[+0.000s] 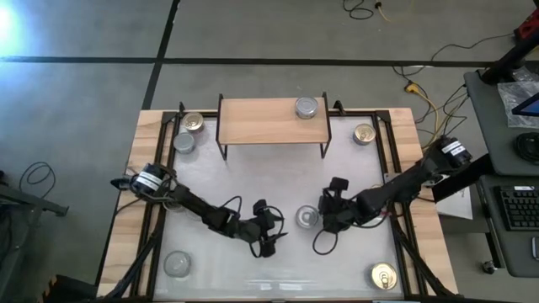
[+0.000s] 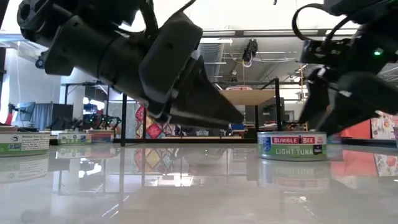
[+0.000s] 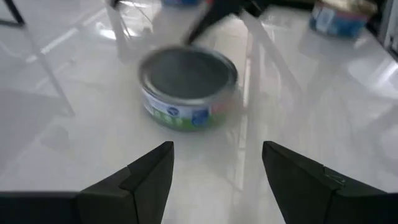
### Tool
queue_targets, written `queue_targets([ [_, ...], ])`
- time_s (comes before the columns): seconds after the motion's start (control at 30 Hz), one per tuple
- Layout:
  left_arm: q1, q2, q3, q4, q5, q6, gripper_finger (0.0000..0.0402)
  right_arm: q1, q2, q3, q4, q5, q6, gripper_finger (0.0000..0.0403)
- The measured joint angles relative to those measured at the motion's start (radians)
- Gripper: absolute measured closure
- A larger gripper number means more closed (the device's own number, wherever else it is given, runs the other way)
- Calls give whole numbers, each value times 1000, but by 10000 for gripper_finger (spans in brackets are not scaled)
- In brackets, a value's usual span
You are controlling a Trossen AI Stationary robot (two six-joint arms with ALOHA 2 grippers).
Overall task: Stack canned seafood by type on shelf
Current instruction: Put the right green tuna can on the shelf aligned with the other green tuna can on the shelf
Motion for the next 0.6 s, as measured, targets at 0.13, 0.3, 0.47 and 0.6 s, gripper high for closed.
queue_targets([
  [0.13, 1, -8, 0, -32, -4, -37, 171, 9, -26, 6, -37, -47, -21, 3],
  [0.3, 7, -1, -1, 16, -3, -25, 171, 54, -72, -38, 2, -163, 7, 3],
  [0.47, 28, 65, -2, 133, -2, 30, 171, 78, -57, -173, 364, -170, 19, 3],
  [0.6, 53, 96, -2, 147, -3, 12, 171, 78, -3, -266, 687, -155, 12, 3],
])
